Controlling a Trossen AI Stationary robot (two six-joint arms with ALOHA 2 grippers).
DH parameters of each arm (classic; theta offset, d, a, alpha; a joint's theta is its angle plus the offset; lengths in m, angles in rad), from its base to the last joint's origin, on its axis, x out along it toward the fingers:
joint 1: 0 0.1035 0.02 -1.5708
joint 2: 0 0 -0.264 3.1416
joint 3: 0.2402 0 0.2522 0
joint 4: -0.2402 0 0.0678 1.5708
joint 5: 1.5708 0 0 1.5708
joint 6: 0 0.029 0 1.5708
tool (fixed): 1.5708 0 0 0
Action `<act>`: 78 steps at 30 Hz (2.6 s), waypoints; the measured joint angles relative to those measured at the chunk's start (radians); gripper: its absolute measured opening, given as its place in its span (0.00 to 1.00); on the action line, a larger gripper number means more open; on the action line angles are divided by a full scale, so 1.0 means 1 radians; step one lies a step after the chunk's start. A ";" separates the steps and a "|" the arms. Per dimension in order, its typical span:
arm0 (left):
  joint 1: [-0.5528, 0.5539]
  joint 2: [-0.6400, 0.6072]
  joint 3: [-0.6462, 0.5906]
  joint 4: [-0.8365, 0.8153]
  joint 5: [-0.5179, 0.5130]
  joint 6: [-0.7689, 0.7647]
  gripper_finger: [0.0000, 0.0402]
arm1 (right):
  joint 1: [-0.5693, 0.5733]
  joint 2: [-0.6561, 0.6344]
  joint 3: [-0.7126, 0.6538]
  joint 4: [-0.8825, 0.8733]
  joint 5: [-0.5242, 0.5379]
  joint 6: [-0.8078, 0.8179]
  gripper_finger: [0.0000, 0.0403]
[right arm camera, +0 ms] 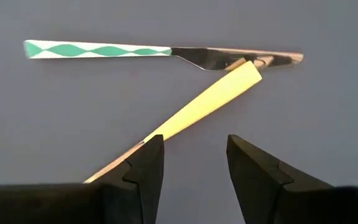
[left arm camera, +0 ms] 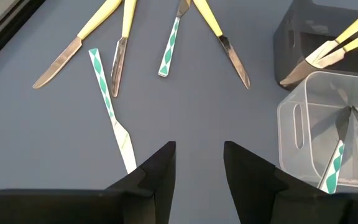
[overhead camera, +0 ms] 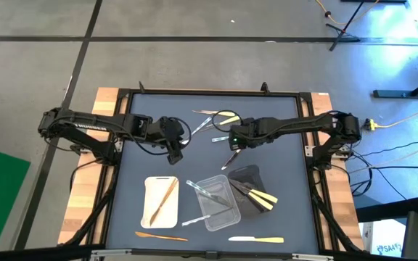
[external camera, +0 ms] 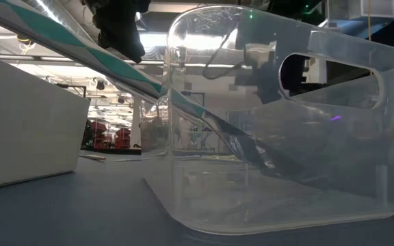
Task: Sort silverware by color (type)
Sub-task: Put the yellow table knife into the black transparent bin
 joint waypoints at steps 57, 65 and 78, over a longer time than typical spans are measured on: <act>-0.040 0.000 0.000 -0.003 -0.044 0.023 0.32 | 0.000 0.223 0.001 0.110 0.009 0.264 0.24; -0.040 0.000 0.000 -0.002 -0.044 0.023 0.32 | 0.000 0.223 0.000 0.110 0.032 0.264 0.13; -0.040 0.000 0.000 -0.002 -0.044 0.024 0.32 | 0.000 0.223 0.000 0.113 0.072 0.256 0.07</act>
